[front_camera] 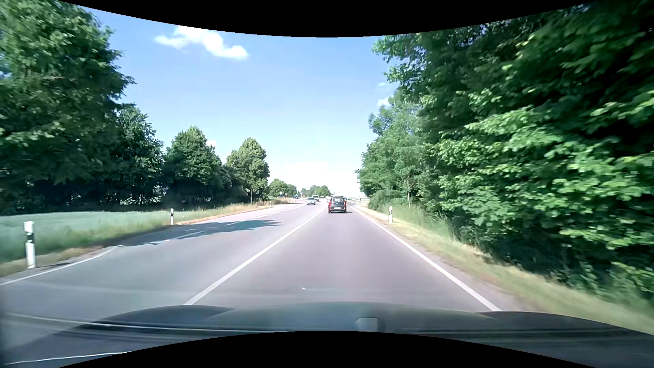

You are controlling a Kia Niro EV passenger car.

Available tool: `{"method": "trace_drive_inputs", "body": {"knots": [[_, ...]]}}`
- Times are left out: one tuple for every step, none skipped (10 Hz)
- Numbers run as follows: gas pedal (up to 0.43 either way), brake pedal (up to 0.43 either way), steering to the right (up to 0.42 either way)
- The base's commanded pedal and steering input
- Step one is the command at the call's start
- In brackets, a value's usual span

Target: Follow the waypoints while adhering to traffic rules and regulations

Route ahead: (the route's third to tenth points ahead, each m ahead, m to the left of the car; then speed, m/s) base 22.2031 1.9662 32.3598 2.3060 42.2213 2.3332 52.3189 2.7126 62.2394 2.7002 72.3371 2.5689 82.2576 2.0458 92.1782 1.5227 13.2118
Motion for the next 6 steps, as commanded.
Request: {"method": "trace_drive_inputs", "body": {"knots": [[0.02, 0.006, -0.004], [0.02, 0.006, -0.004], [0.02, 0.006, -0.004], [0.02, 0.006, -0.003], [0.02, 0.006, -0.003], [0.02, 0.006, -0.003]]}}
